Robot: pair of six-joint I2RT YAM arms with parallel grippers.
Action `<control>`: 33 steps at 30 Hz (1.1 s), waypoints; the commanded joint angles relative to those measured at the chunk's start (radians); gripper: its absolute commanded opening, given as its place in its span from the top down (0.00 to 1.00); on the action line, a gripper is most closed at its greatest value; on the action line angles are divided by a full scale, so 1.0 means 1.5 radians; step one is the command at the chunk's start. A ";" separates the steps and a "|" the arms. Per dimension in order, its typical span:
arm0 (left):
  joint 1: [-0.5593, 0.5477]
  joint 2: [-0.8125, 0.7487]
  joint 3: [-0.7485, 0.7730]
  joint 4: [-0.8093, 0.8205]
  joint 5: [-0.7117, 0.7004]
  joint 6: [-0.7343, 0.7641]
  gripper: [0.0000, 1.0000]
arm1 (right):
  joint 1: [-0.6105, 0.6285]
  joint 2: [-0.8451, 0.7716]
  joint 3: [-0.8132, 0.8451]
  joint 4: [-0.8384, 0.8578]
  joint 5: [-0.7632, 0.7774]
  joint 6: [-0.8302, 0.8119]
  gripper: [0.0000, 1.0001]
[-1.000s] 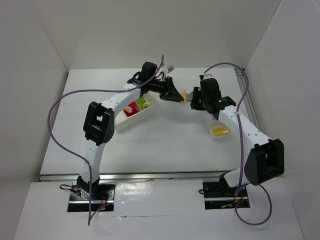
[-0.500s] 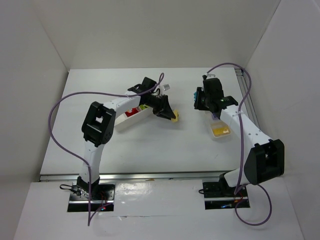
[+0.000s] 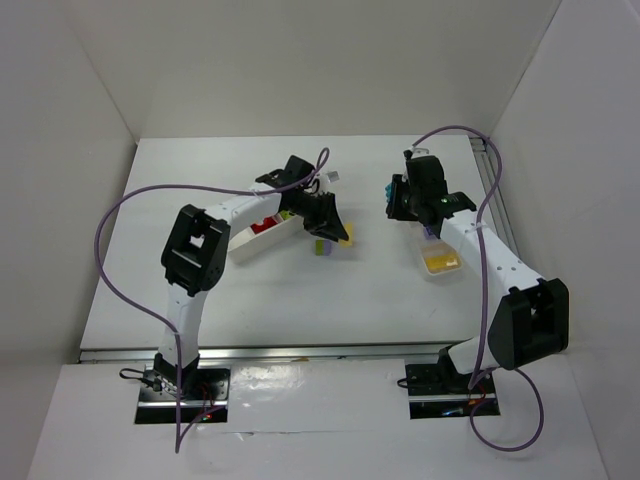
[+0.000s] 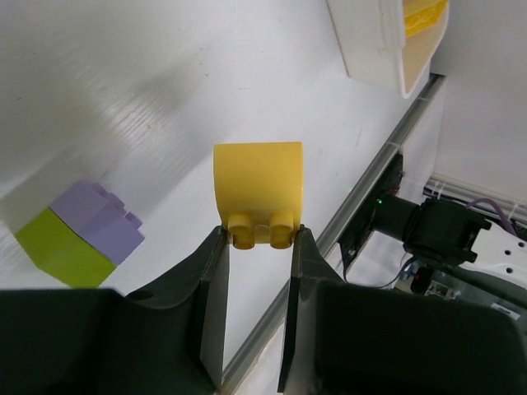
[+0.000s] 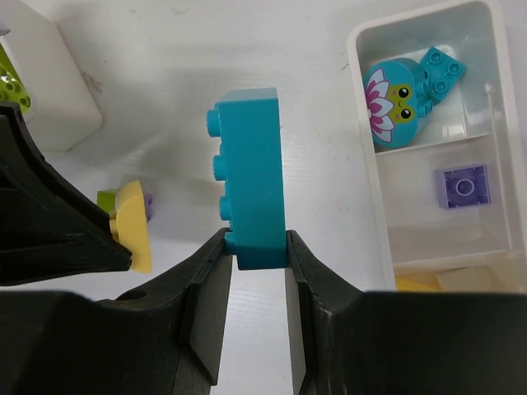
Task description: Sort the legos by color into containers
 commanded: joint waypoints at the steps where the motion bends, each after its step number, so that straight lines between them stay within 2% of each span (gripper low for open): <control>1: -0.003 -0.026 0.038 -0.033 -0.035 0.021 1.00 | -0.002 -0.016 0.012 0.014 -0.018 -0.008 1.00; 3: -0.003 -0.017 0.065 -0.066 -0.049 0.042 1.00 | -0.002 -0.016 0.006 0.014 -0.019 -0.008 1.00; 10: -0.009 -0.017 0.078 -0.072 -0.049 0.054 1.00 | -0.015 -0.029 -0.013 -0.001 -0.048 -0.015 1.00; 16: -0.023 -0.002 0.102 -0.109 -0.106 0.054 1.00 | -0.022 -0.029 -0.021 -0.024 -0.151 -0.039 1.00; 18: -0.023 0.014 0.127 -0.151 -0.126 0.061 0.97 | -0.030 -0.029 -0.027 -0.032 -0.193 -0.039 1.00; 19: -0.029 0.021 0.134 -0.151 -0.134 0.061 0.90 | -0.030 -0.029 -0.034 -0.032 -0.202 -0.039 1.00; 20: -0.029 0.021 0.134 -0.157 -0.134 0.061 0.89 | -0.030 -0.023 -0.034 -0.032 -0.202 -0.039 1.00; 22: -0.029 0.021 0.140 -0.157 -0.134 0.067 0.91 | -0.037 -0.023 -0.034 -0.041 -0.174 -0.017 1.00; 23: -0.029 0.021 0.140 -0.157 -0.128 0.067 1.00 | -0.043 -0.015 -0.023 -0.041 -0.142 -0.011 1.00; 26: -0.029 0.021 0.146 -0.157 -0.114 0.074 1.00 | -0.043 0.027 0.018 -0.064 -0.031 0.050 1.00; 27: -0.029 0.021 0.146 -0.157 -0.114 0.074 1.00 | -0.049 0.038 0.051 -0.081 0.065 0.069 1.00; 28: -0.029 0.021 0.146 -0.157 -0.114 0.074 1.00 | -0.049 0.051 0.070 -0.097 0.117 0.093 1.00; 31: -0.029 0.015 0.146 -0.157 -0.108 0.074 1.00 | -0.063 0.111 0.132 -0.120 0.221 0.139 1.00; 33: -0.029 0.009 0.146 -0.157 -0.108 0.074 1.00 | -0.063 0.166 0.181 -0.120 0.245 0.139 1.00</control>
